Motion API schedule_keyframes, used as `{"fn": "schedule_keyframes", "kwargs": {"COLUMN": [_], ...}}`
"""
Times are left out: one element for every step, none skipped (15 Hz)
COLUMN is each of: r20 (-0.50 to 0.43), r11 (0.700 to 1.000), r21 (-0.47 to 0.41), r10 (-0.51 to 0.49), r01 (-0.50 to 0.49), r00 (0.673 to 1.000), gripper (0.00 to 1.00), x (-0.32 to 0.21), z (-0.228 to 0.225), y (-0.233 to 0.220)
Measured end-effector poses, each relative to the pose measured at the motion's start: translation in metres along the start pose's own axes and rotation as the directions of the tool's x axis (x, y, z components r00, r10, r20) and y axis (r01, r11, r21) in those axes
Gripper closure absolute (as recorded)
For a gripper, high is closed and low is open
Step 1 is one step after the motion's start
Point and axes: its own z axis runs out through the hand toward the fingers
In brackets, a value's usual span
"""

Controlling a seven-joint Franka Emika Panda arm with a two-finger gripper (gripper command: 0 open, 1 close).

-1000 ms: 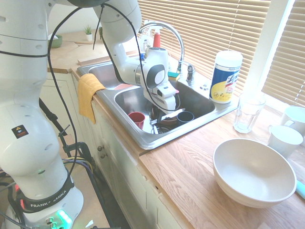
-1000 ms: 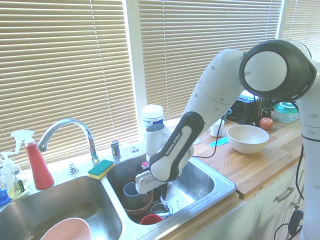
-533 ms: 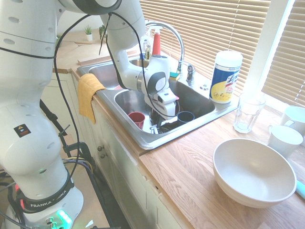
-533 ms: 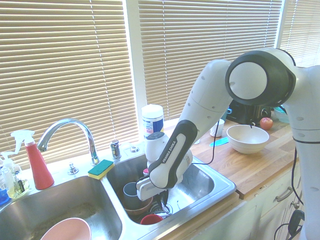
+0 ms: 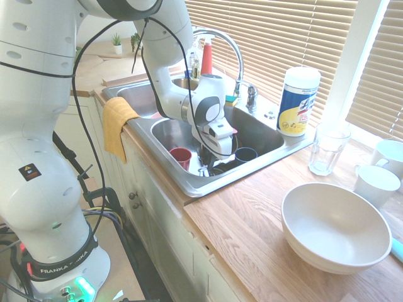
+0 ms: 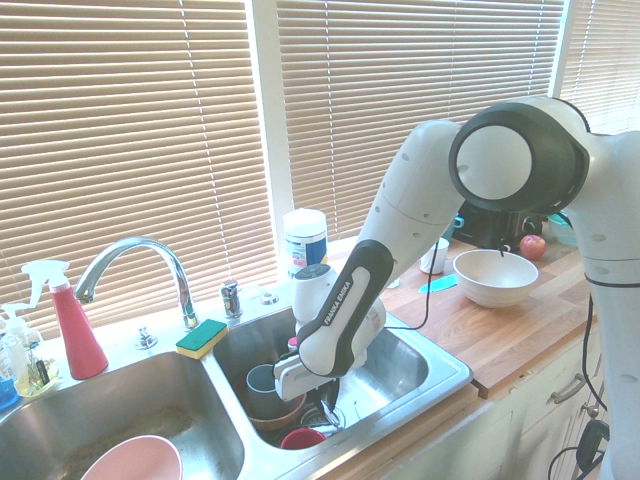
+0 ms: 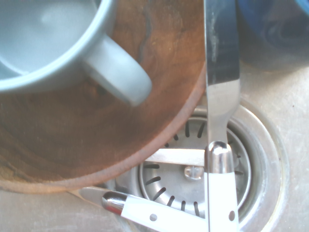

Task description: Put the knife into the sink

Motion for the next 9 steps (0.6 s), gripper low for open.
{"fn": "schedule_keyframes", "kwargs": {"r20": [-0.001, -0.002, -0.003, -0.005, -0.009, -0.016, -0.024, -0.033, -0.040], "r11": [1.000, 1.000, 1.000, 1.000, 1.000, 1.000, 0.999, 0.999, 0.999], "r21": [0.002, 0.004, 0.007, 0.009, 0.014, 0.024, 0.035, 0.043, 0.050], "r10": [0.003, 0.006, 0.008, 0.010, 0.012, 0.012, 0.008, 0.002, -0.003], "r01": [-0.003, -0.006, -0.008, -0.010, -0.012, -0.011, -0.008, 0.000, 0.005], "r00": [1.000, 1.000, 1.000, 1.000, 1.000, 1.000, 1.000, 0.999, 0.999], "gripper": [0.00, 0.00, 0.00, 0.00, 0.00, 0.00, 0.00, 0.00, 0.00], "x": [0.001, 0.003, 0.004, 0.006, 0.009, 0.011, 0.013, 0.014, 0.016], "z": [-0.001, -0.001, -0.002, -0.004, -0.006, -0.013, -0.024, -0.040, -0.059], "y": [0.000, -0.001, -0.002, -0.003, -0.003, -0.005, -0.006, -0.006, -0.005]}}
